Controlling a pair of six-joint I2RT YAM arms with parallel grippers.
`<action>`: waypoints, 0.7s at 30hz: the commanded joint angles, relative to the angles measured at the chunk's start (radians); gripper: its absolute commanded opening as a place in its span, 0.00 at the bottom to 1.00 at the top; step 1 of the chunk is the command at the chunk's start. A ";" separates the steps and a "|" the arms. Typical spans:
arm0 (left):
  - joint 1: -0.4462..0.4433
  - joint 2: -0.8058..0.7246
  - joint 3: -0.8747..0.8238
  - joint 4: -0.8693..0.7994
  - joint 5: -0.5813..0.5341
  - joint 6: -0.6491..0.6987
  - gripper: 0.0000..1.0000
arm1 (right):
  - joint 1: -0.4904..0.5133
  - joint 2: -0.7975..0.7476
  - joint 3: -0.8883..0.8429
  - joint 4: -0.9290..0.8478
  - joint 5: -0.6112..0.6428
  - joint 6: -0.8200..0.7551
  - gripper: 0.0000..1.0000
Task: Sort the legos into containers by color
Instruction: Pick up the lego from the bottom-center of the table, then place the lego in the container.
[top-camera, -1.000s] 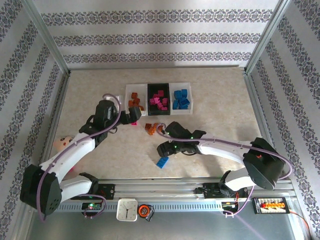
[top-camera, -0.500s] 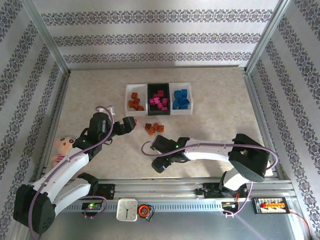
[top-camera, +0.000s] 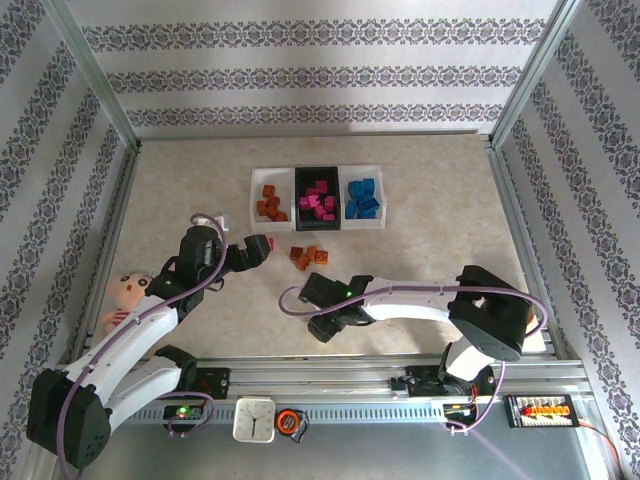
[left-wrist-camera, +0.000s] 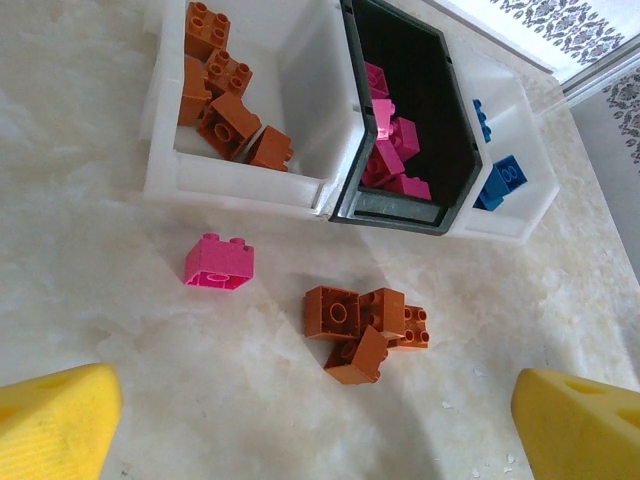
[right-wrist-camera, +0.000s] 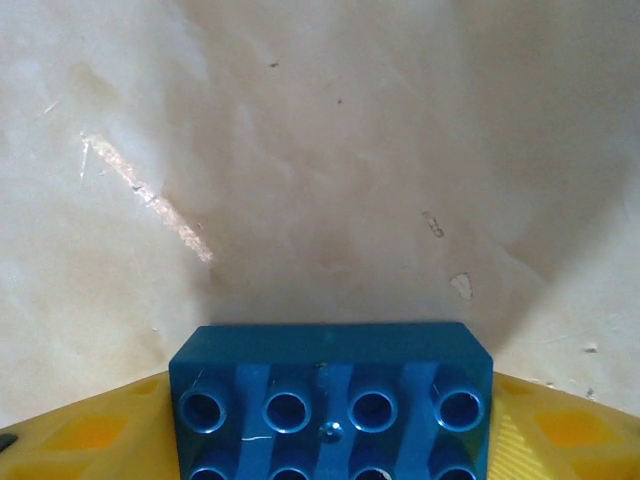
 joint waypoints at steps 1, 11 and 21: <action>-0.011 -0.017 -0.011 -0.015 -0.008 -0.013 1.00 | -0.050 -0.088 0.037 0.013 0.012 -0.006 0.55; -0.012 -0.002 -0.051 0.036 0.020 -0.034 1.00 | -0.419 -0.168 0.225 0.091 -0.022 -0.001 0.50; -0.012 0.033 -0.065 0.057 0.048 -0.046 1.00 | -0.658 0.226 0.612 0.017 0.047 0.100 0.48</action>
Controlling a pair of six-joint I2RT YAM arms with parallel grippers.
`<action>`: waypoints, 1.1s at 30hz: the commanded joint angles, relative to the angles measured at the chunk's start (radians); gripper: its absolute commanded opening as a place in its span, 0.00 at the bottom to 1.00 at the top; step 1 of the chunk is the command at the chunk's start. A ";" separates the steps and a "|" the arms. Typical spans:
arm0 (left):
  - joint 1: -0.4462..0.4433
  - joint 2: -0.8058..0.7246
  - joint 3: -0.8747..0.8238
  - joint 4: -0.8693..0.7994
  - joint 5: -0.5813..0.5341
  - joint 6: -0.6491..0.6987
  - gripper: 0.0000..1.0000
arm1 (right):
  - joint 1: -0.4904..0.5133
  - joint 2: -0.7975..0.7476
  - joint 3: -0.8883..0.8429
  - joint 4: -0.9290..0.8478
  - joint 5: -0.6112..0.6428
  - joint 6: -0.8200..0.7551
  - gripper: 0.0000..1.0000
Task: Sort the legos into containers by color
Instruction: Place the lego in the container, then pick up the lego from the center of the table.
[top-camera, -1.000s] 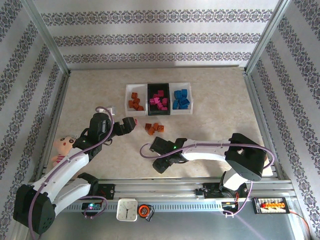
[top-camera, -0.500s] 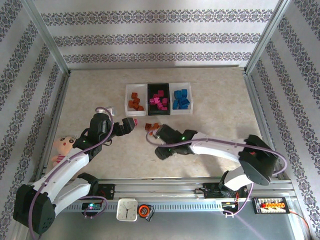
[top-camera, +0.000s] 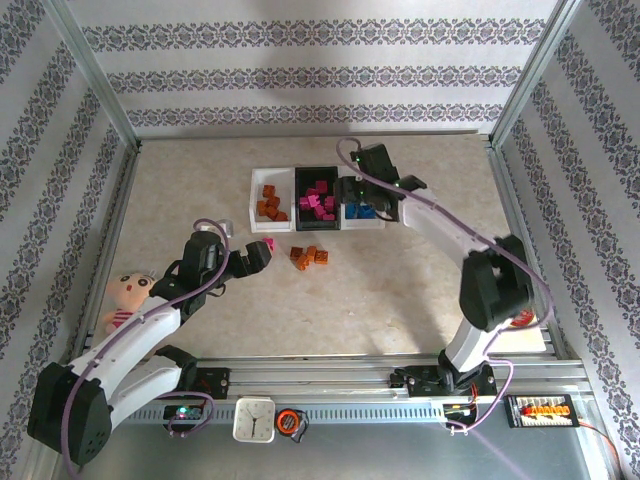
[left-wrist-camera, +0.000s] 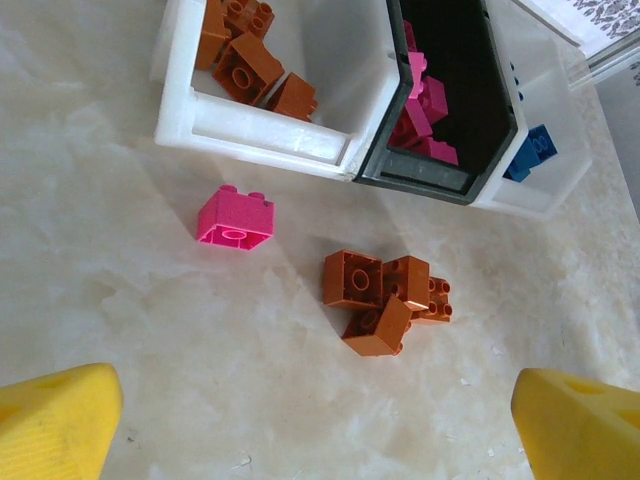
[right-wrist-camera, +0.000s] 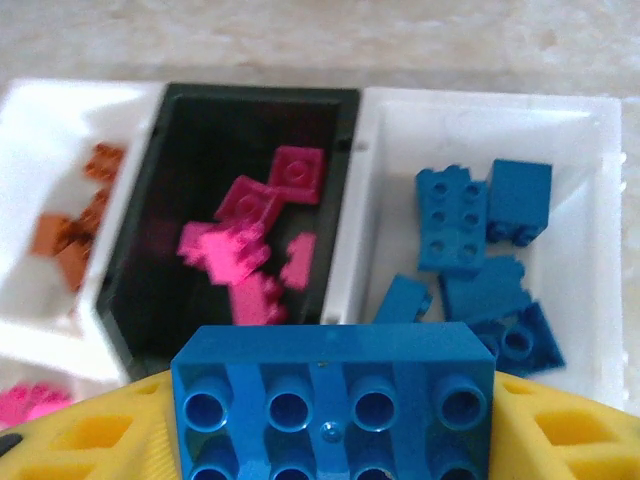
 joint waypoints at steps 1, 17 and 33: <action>-0.011 0.015 -0.011 0.033 0.023 -0.015 1.00 | -0.025 0.102 0.100 -0.069 0.054 0.044 0.49; -0.012 0.136 0.034 0.048 0.109 0.042 1.00 | -0.059 0.324 0.386 -0.200 0.147 0.129 0.83; -0.250 0.641 0.391 -0.102 -0.049 0.269 0.69 | -0.023 -0.030 -0.051 -0.007 0.079 0.122 0.87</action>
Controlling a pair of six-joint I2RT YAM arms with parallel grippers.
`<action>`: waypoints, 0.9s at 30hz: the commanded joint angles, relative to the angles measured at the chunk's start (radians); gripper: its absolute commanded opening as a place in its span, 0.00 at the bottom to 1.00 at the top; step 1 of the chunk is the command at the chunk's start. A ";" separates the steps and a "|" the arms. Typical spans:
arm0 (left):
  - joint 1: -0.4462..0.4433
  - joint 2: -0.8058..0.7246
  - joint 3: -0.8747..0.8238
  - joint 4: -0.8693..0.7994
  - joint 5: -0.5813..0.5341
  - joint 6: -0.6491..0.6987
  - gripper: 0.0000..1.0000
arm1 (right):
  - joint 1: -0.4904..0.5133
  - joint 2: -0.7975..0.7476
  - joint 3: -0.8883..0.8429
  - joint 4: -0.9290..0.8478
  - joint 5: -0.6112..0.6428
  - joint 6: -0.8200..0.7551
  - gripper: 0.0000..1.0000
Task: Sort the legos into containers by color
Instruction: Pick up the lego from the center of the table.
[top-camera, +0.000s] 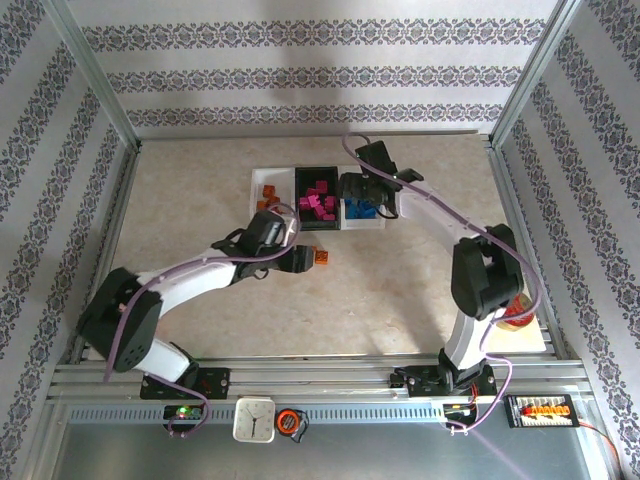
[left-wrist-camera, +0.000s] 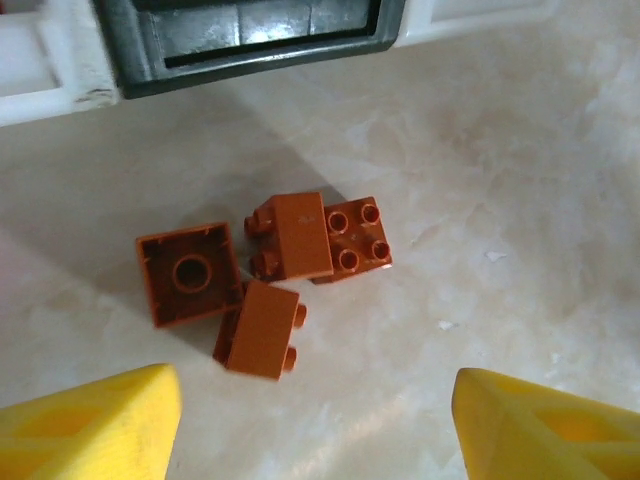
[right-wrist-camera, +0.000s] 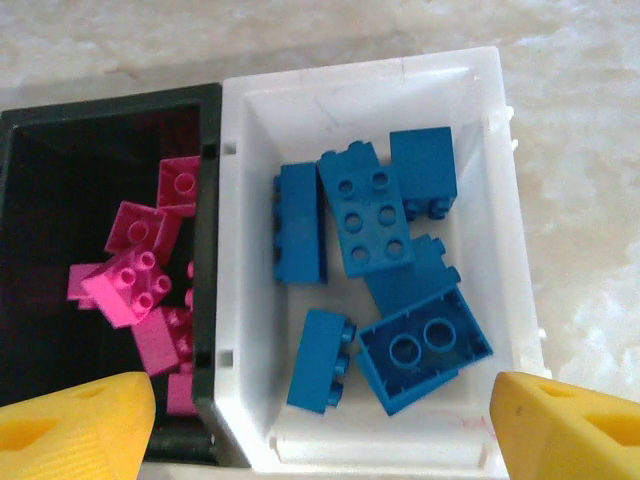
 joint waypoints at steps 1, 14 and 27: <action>-0.025 0.082 0.047 -0.074 -0.076 0.063 0.68 | 0.006 -0.068 -0.079 0.059 -0.015 0.003 0.87; -0.076 0.239 0.129 -0.085 -0.172 0.089 0.45 | -0.001 -0.144 -0.156 0.088 -0.034 0.015 0.87; -0.094 0.008 -0.015 -0.065 -0.127 0.023 0.19 | -0.001 -0.178 -0.216 0.103 -0.042 0.020 0.88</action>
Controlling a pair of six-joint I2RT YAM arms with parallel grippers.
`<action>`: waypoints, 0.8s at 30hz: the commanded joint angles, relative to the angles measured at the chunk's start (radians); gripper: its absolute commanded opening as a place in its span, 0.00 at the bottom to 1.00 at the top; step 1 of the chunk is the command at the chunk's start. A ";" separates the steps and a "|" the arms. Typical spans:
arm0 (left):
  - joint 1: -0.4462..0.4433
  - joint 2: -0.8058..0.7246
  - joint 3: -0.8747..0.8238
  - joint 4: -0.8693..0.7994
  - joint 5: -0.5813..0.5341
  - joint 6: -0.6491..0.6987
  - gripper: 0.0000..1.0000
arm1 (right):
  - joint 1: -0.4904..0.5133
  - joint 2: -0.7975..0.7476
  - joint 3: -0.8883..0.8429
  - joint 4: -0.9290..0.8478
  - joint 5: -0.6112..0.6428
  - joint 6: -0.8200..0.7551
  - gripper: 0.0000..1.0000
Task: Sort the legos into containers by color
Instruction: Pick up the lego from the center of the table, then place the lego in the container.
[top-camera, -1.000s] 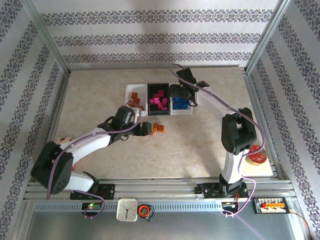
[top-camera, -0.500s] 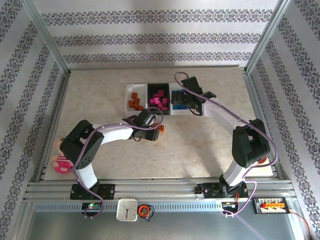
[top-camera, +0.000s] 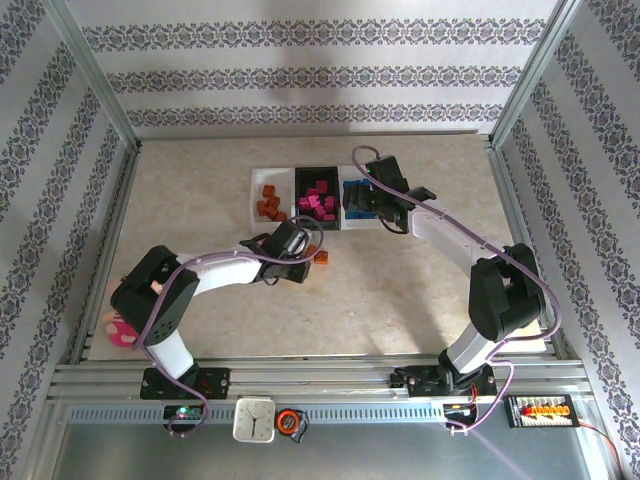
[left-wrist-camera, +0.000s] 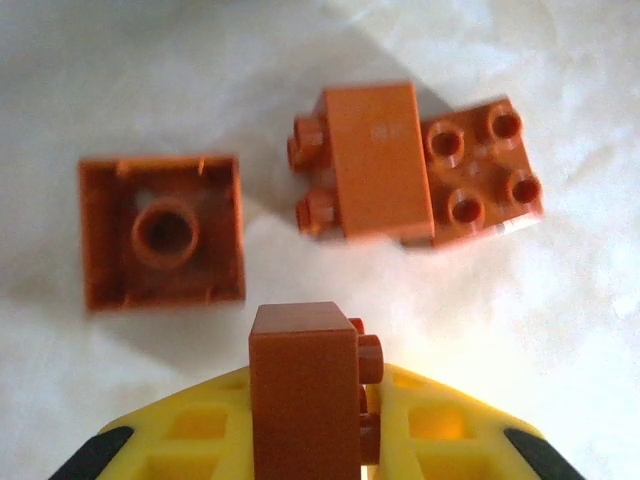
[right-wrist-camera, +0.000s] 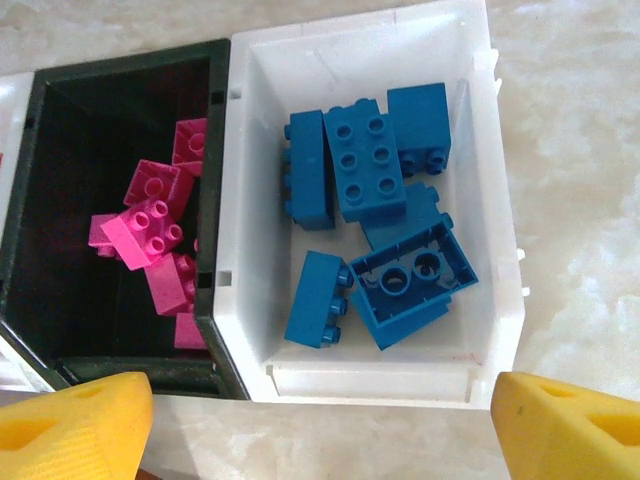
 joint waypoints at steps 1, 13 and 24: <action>-0.014 -0.168 -0.056 -0.010 0.016 -0.057 0.20 | -0.003 -0.044 -0.040 0.018 -0.012 0.017 0.88; 0.292 -0.141 0.185 -0.082 0.085 -0.080 0.19 | 0.044 -0.123 -0.199 0.055 -0.046 0.046 0.87; 0.380 0.250 0.549 -0.122 0.099 -0.082 0.20 | 0.111 -0.197 -0.324 0.059 -0.056 0.054 0.88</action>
